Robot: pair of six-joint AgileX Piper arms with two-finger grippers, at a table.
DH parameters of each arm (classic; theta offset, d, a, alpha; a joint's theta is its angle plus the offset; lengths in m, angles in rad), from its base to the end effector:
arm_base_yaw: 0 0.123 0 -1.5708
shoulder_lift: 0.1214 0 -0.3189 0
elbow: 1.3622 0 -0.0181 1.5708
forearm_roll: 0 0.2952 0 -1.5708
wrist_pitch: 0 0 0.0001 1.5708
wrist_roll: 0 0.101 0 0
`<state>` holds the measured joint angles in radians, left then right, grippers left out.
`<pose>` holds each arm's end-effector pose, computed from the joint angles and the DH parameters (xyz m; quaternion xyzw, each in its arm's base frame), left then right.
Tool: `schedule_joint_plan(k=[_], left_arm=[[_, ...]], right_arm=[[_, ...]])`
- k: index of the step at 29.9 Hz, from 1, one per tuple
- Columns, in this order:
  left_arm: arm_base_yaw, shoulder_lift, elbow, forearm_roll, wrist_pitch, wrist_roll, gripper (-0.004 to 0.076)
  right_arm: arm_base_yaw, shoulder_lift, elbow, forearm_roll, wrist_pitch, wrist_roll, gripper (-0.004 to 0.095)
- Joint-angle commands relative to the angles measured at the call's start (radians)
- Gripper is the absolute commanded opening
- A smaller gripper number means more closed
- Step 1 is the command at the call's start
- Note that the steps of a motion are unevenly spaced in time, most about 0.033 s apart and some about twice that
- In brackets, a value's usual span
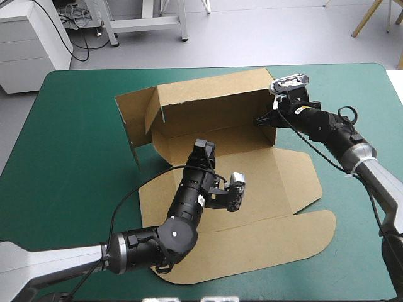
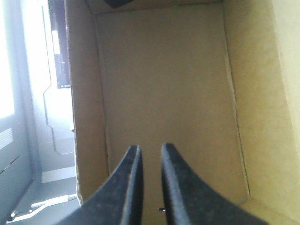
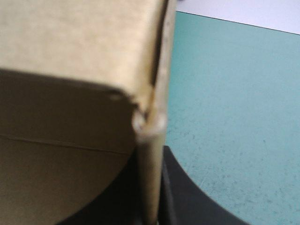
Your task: Fold the box
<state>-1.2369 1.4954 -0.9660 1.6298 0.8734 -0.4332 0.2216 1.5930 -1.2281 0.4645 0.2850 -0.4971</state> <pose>0.1877 -0.3051 0.3080 0.6274 0.4726 0.3465 0.5128 0.4076 0.1049 0.3240 -0.1479 0.8547 0.0973 0.4880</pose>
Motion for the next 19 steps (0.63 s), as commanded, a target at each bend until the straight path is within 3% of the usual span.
schedule_joint_plan(k=[1, 6, 9, 15, 19], left_arm=[[0.007, -0.035, -0.132, -0.205, -0.018, 0.215, 0.0012], [0.104, -0.035, -0.328, -0.683, -0.048, 0.488, 0.0013], [0.218, -0.035, -0.461, -0.997, 0.024, 0.662, 0.0013], [0.545, -0.035, -0.691, -1.439, 0.215, 0.727, 0.0013], [0.785, -0.039, -0.742, -1.678, 0.233, 0.765, 0.0013]], right_arm=[[-0.006, -0.041, -0.039, 0.015, -0.053, 0.01, -0.0016], [-0.006, -0.041, -0.039, 0.015, -0.053, 0.01, -0.0016], [-0.006, -0.041, -0.039, 0.015, -0.053, 0.01, -0.0016], [-0.006, -0.041, -0.039, 0.015, -0.059, 0.01, -0.0016], [-0.006, -0.041, -0.039, 0.015, -0.059, 0.01, -0.0016]])
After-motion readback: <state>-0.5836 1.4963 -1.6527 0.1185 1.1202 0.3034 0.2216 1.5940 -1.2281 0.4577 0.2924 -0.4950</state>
